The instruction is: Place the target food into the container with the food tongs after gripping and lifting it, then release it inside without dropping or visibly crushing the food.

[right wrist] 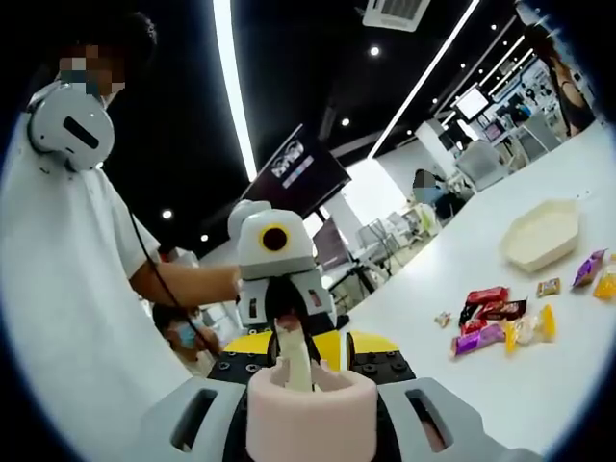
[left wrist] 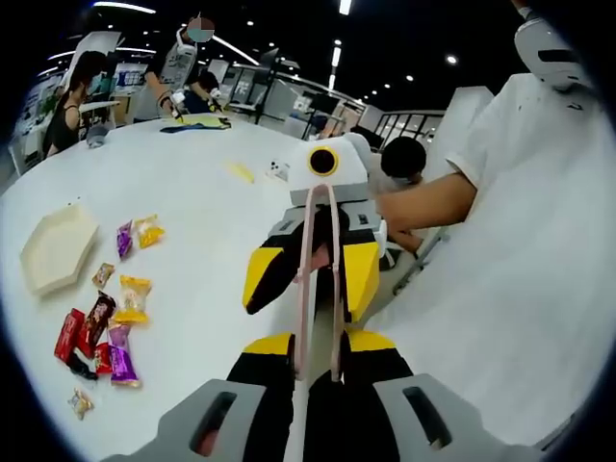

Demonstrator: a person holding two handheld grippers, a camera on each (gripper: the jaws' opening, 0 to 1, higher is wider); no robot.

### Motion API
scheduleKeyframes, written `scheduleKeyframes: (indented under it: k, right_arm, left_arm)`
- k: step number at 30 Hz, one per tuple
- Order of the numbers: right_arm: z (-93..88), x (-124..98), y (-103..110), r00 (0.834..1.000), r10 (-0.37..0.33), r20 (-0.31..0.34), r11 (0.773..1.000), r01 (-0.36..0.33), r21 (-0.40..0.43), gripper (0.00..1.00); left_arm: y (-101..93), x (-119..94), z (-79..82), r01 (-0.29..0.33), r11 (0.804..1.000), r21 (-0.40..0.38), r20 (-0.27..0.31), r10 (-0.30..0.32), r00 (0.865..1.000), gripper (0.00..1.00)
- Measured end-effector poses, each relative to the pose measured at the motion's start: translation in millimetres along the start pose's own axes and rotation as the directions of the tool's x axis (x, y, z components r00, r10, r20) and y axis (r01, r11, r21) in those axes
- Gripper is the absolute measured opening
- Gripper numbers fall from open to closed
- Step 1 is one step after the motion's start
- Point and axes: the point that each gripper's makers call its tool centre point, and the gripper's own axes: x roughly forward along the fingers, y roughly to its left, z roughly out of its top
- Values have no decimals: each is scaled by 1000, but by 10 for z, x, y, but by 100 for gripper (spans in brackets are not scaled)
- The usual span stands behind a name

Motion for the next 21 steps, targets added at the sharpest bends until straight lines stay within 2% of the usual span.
scheduleKeyframes:
  k: [7, 11, 21]
  right_arm:
    - [12, 24, 18, 1000, -1, -3, 1000, 1, -6, 28]
    - [-40, 36, 74, 999, 19, -34, 1000, -19, -11, 27]
    - [-17, 10, 99, 1000, 21, -12, 999, -21, 33, 24]
  left_arm:
    - [3, -6, 19, -1, 1000, -2, 0, 1, 1000, 17]
    - [-22, 12, 83, 5, 1000, 10, 1, -5, 1000, 17]
    - [-35, -15, 96, 10, 1000, -2, 9, -10, 1000, 22]
